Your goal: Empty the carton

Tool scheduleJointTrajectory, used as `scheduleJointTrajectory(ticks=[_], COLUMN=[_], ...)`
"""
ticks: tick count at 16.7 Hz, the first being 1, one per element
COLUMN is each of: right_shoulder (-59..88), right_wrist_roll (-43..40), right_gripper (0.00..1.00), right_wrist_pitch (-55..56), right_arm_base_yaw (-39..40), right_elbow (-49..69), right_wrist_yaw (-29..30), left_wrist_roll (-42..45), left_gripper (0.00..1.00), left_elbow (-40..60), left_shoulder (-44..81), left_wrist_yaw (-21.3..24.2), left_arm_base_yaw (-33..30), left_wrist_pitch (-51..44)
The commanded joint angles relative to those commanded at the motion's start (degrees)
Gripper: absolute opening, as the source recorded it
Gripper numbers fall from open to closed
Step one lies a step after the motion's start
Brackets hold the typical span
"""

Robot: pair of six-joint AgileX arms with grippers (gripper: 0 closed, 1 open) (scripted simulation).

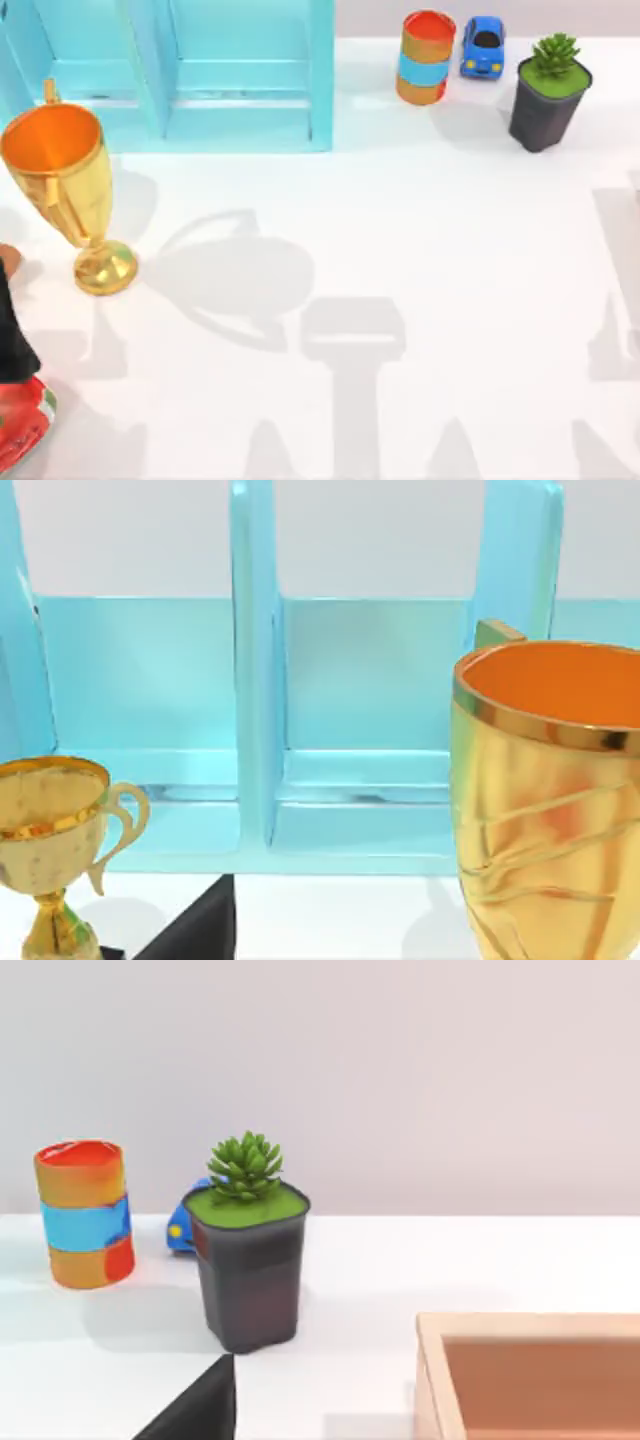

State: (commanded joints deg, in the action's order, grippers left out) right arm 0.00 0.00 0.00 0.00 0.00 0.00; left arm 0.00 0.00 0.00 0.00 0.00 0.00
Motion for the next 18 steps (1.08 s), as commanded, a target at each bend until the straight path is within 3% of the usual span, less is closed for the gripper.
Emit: scheduleJointTrajectory(ticks=[7, 18], right_shoulder=[9.12, 62.48], right_wrist_roll=[-3.38, -20.92], right_gripper=[1.00, 1.00], right_wrist_pitch=[-7.70, -47.38], right_arm_base_yaw=[-3.55, -21.91], right_elbow=[8.11, 51.19], right_wrist_yaw=[0.05, 0.17], left_wrist_roll=[0.00, 0.00], left_gripper=[1.00, 1.00], left_elbow=[0.00, 0.00], left_shoulder=[0.00, 0.00], left_wrist_yaw=[0.00, 0.00], left_arm_base_yaw=[0.00, 0.00], left_wrist_pitch=[0.00, 0.00])
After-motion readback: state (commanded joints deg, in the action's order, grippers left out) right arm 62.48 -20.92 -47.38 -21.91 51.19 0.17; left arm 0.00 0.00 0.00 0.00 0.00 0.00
